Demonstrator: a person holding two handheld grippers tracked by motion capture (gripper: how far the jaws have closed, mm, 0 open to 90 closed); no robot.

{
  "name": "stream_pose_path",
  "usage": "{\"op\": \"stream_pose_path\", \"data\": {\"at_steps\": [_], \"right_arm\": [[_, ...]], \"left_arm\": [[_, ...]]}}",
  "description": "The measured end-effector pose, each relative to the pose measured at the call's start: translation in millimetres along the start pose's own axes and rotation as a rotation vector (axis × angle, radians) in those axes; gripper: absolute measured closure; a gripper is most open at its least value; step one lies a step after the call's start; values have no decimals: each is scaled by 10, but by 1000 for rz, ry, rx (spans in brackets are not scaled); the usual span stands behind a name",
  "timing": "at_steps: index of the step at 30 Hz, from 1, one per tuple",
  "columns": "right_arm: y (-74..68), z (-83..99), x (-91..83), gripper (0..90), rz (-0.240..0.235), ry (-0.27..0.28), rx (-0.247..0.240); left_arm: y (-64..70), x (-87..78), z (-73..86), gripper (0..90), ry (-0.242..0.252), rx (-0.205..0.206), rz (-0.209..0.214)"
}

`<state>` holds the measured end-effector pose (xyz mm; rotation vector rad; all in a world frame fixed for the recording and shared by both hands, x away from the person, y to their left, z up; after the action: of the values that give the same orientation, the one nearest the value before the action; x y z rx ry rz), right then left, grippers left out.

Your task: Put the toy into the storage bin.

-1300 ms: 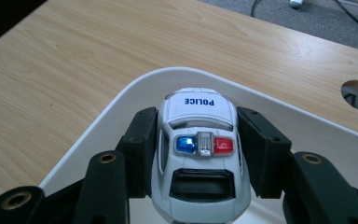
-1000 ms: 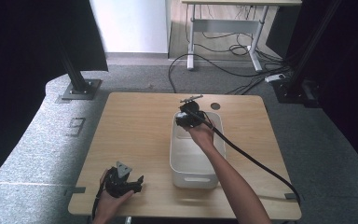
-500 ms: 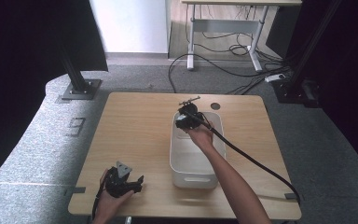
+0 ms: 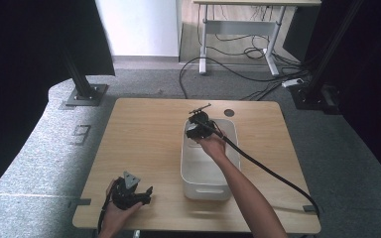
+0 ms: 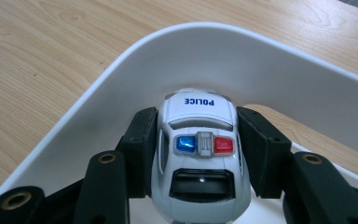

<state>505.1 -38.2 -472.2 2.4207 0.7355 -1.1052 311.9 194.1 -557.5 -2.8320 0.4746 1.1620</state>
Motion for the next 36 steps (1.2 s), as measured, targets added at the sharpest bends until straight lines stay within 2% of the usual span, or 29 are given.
{"op": "stream_pose_path", "data": {"at_steps": [17,28,34,36], "right_arm": [[10,53,100,501,3,-62,-11],[33,51,107,501,1,-74,-3],[62,55,140,501,-4,-101,-14],[71,59,165,501,-22,-107,-7]], "left_arm": [[-1,0,-2,152,2,-1,0],[-6,-3,-4,151,3,-4,-2],[-20,-4,-6,151,2,-5,-6],[-23,-2,-7,152,1,-4,-6]]}}
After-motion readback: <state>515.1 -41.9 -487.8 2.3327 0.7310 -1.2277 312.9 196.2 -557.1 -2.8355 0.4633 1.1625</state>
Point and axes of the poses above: each handheld gripper's, and its own axes: x roughly forward along the jaws, z roughly out of its underside, y roughly to its right, the point moved 4 cm from there along x, roughly forward along the jaws, and after that the axes turned 11 degrees about -x, right-handed, at the moved point
